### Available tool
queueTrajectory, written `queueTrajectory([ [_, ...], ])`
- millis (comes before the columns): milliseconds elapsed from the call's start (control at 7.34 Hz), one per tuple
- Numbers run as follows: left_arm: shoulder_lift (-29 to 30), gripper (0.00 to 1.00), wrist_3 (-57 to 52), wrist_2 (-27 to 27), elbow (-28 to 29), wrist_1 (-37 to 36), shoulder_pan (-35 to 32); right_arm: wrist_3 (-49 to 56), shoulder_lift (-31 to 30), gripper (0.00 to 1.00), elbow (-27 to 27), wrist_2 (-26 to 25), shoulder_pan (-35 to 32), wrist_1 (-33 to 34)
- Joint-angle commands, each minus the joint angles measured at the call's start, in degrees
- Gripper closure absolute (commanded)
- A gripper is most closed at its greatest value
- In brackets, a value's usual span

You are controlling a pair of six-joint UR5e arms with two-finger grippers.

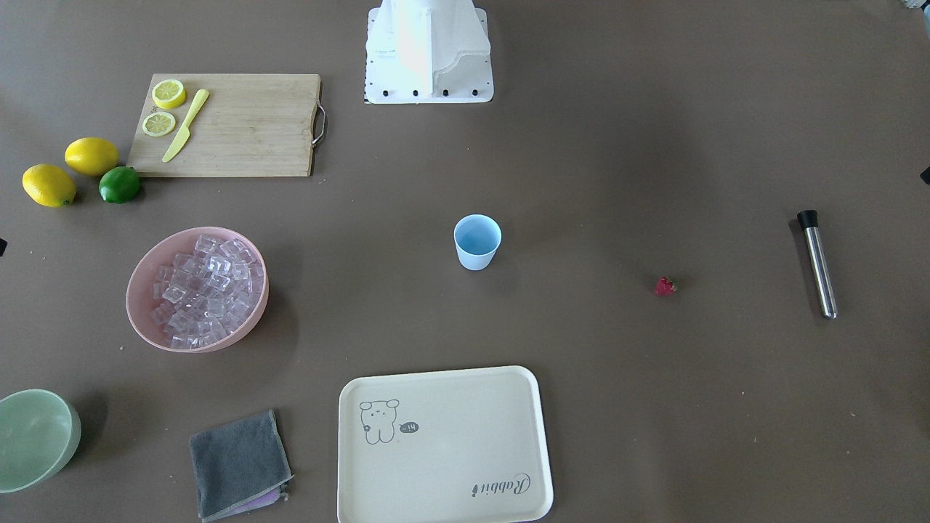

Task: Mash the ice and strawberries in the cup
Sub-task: 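Reach the right gripper into the pink bowl and grasp ice cubes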

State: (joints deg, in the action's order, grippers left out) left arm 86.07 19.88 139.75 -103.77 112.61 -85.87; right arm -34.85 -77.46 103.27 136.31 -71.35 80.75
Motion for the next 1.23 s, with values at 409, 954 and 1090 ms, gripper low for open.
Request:
queueTrajectory([
  [409, 0.58, 0.02, -0.64, -0.09, 0.59, 0.07, 0.09, -26.49, 3.3, 0.02, 0.43, -20.29, 22.48, -8.24],
  [954, 0.59, 0.02, -0.72, -0.09, 0.67, 0.16, 0.09, -28.33, 0.99, 0.02, 0.44, -24.42, 27.14, -8.42],
  [1090, 0.59, 0.02, -0.72, -0.09, 0.67, 0.07, 0.09, -28.69, 1.25, 0.02, 0.53, -24.43, 27.23, -8.42],
])
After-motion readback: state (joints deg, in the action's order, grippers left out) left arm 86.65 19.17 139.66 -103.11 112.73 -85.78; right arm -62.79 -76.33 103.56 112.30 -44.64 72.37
